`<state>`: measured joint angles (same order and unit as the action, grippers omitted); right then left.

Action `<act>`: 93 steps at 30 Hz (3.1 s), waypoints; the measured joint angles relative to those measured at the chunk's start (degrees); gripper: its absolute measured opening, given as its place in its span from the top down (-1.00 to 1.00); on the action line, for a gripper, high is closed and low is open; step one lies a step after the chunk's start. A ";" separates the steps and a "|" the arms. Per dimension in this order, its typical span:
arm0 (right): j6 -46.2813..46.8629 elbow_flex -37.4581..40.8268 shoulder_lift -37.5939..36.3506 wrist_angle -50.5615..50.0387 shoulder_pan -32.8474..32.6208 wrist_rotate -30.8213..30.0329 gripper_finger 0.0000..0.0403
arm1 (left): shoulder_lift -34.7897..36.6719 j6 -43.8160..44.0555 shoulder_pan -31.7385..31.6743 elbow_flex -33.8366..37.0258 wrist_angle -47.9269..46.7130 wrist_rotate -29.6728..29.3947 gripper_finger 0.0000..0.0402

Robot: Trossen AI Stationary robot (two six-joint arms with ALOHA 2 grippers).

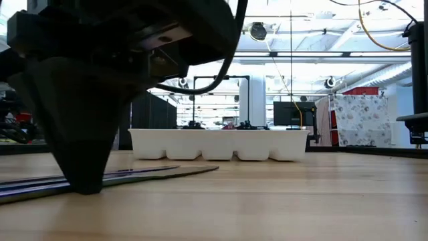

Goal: Sort silverware

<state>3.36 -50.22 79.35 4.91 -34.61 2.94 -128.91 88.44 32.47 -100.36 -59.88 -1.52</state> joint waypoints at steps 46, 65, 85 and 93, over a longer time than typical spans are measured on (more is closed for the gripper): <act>-1.15 -0.02 -0.02 -3.04 0.02 0.00 1.00 | 0.75 -0.98 2.61 1.65 -16.56 -1.71 -0.41; 0.41 -0.02 -0.04 -2.53 0.94 -0.02 1.00 | 0.91 -19.10 -1.31 6.23 -10.78 2.31 0.23; 0.39 -0.02 -0.04 -2.04 0.94 -0.02 1.00 | 0.76 -19.74 -1.38 6.27 -11.59 1.86 0.87; 0.39 -0.02 -0.04 -2.07 0.94 -0.03 1.00 | 0.76 -18.17 -1.34 6.25 -12.30 1.20 1.00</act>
<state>3.75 -50.24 79.31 2.84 -33.67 2.91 -128.16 70.28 31.14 -94.11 -72.18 -0.32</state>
